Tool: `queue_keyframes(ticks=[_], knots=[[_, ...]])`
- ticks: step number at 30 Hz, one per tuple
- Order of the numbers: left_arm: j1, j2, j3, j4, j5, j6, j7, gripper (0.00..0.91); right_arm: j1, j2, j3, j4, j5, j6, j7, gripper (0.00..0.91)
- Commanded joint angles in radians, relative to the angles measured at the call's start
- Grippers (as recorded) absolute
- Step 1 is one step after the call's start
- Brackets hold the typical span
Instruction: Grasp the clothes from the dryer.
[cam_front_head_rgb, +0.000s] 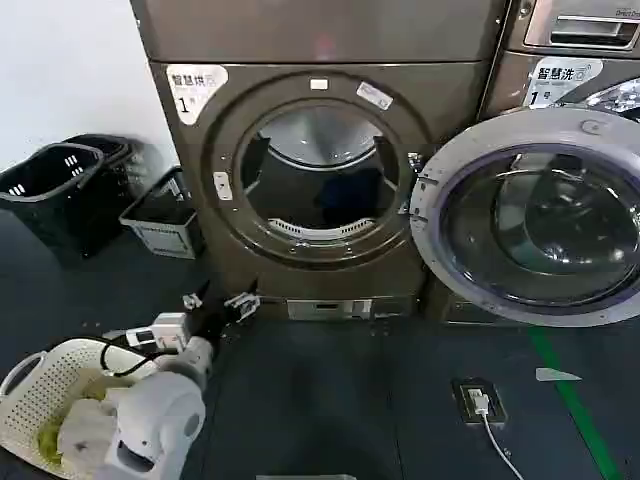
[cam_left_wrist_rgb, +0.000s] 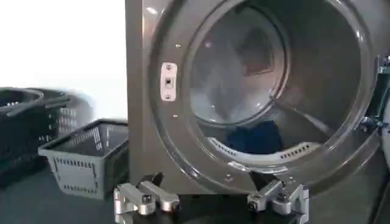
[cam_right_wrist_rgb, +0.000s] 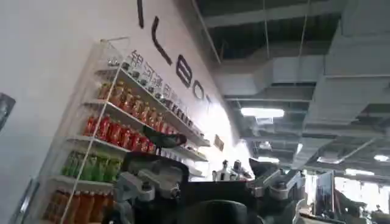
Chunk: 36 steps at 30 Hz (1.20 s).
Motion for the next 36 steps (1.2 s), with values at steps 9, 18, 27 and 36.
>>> queue_keyframes(ticks=[9, 18, 27, 36], knots=[[0.003, 0.002, 0.000, -0.002, 0.009, 0.008, 0.007, 0.907, 0.002, 0.001, 0.001, 0.000, 0.004, 0.042, -0.047, 0.907], [0.002, 0.004, 0.002, 0.001, 0.011, 0.005, 0.011, 0.907, 0.000, 0.000, 0.003, -0.003, 0.011, 0.055, -0.046, 0.907], [0.006, 0.006, 0.002, -0.003, 0.010, 0.005, 0.014, 0.907, 0.003, -0.004, 0.000, 0.001, 0.016, 0.057, -0.046, 0.907], [0.006, 0.004, 0.007, -0.003, 0.010, 0.005, 0.016, 0.907, -0.003, -0.003, 0.003, 0.004, 0.024, 0.057, -0.045, 0.907]])
